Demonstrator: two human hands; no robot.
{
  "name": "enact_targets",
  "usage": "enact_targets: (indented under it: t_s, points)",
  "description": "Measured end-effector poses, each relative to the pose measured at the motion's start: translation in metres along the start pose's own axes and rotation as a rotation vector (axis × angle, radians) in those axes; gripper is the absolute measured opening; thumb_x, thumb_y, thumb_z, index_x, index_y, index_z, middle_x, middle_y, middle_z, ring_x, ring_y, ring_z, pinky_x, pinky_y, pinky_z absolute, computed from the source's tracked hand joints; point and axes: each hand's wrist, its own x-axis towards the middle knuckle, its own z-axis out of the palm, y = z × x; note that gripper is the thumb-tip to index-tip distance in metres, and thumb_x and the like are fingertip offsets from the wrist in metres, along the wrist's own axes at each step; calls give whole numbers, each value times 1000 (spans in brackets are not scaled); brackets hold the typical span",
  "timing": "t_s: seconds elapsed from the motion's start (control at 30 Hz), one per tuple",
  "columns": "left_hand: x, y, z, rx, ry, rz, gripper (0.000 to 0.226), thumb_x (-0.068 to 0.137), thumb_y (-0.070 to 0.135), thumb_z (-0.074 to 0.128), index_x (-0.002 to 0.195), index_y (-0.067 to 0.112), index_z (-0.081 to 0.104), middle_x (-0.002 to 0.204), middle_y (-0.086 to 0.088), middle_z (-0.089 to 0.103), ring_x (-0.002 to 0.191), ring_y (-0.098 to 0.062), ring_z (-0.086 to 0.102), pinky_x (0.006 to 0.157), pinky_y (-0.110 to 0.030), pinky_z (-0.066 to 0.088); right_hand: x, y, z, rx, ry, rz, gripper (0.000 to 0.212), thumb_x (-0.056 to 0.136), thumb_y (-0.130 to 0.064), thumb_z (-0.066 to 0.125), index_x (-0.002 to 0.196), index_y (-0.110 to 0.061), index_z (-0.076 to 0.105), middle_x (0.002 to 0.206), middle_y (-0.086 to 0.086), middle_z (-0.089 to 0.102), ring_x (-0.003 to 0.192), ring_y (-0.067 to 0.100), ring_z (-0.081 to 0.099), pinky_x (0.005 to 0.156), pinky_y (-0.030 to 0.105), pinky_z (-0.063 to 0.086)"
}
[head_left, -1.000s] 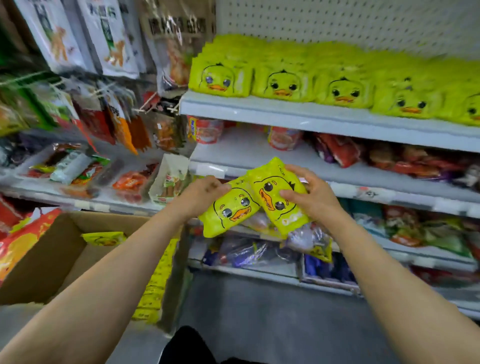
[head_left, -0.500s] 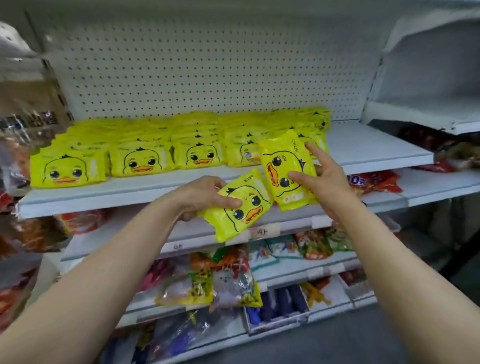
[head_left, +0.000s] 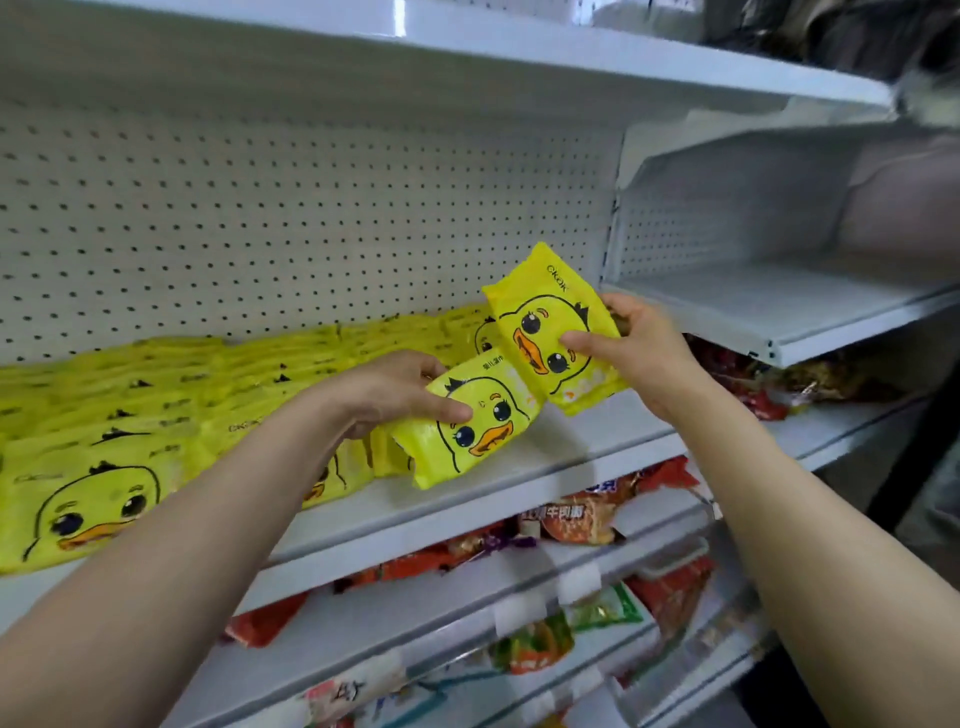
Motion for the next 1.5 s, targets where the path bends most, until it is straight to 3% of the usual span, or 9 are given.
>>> enact_targets:
  t_s: [0.13, 0.23, 0.33, 0.43, 0.57, 0.83, 1.23, 1.37, 1.5]
  points:
    - [64, 10, 12, 55, -19, -19, 66, 40, 55, 89, 95, 23, 72, 102, 3, 74, 106, -17, 65, 106, -45, 42, 40, 28, -40, 1, 41, -24, 31, 75, -8, 82, 100, -20, 69, 92, 1, 76, 84, 23, 73, 75, 42, 61]
    - [104, 21, 23, 86, 14, -49, 48, 61, 36, 89, 99, 16, 68, 105, 3, 70, 109, -11, 60, 107, -38, 40, 69, 46, -65, 41, 28, -43, 29, 77, -1, 78, 95, -22, 68, 79, -9, 75, 70, 9, 72, 59, 24, 56]
    - [132, 31, 30, 69, 32, -88, 33, 74, 21, 83, 99, 16, 62, 97, 7, 64, 98, -4, 57, 97, -27, 40, 101, 66, -82, 35, -16, -28, 30, 76, -4, 80, 98, -20, 69, 87, -4, 77, 78, 17, 74, 65, 30, 58]
    - [167, 44, 34, 79, 92, -123, 42, 72, 25, 84, 107, 14, 65, 108, -2, 68, 105, -16, 62, 88, -28, 48, 137, 81, -102, 43, -60, -29, 32, 75, -8, 82, 101, -22, 69, 91, -5, 76, 81, 16, 74, 67, 30, 59]
    - [214, 50, 36, 274, 160, -219, 66, 68, 40, 85, 122, 12, 59, 124, 1, 61, 114, -21, 56, 101, -39, 46, 172, 96, -120, 67, -104, -54, 30, 76, -5, 81, 97, -23, 69, 82, -13, 75, 72, 5, 72, 57, 18, 54]
    - [240, 36, 36, 545, 251, -249, 60, 77, 35, 78, 128, 17, 52, 120, 0, 50, 113, -22, 51, 94, -32, 43, 212, 129, -114, 51, -211, -66, 28, 74, -8, 83, 96, -20, 71, 91, -2, 76, 84, 19, 73, 77, 37, 60]
    - [257, 18, 5, 628, 236, -189, 44, 77, 32, 80, 117, 26, 64, 97, 4, 59, 92, -14, 52, 72, -26, 39, 229, 138, -103, 130, -219, -41, 27, 75, -5, 81, 99, -13, 71, 92, 4, 76, 80, 19, 73, 70, 33, 60]
    - [263, 8, 0, 614, 272, -193, 59, 76, 30, 80, 131, 24, 58, 127, 4, 58, 121, -17, 50, 96, -30, 41, 231, 139, -102, 144, -208, -45, 30, 76, -5, 80, 103, -10, 71, 93, 4, 76, 86, 25, 73, 75, 39, 60]
    - [265, -1, 1, 632, 321, -127, 56, 76, 26, 80, 126, 26, 55, 118, 1, 54, 112, -17, 49, 86, -28, 37, 231, 140, -99, 139, -208, -45, 29, 75, -5, 81, 101, -12, 71, 91, 2, 77, 83, 22, 74, 73, 36, 60]
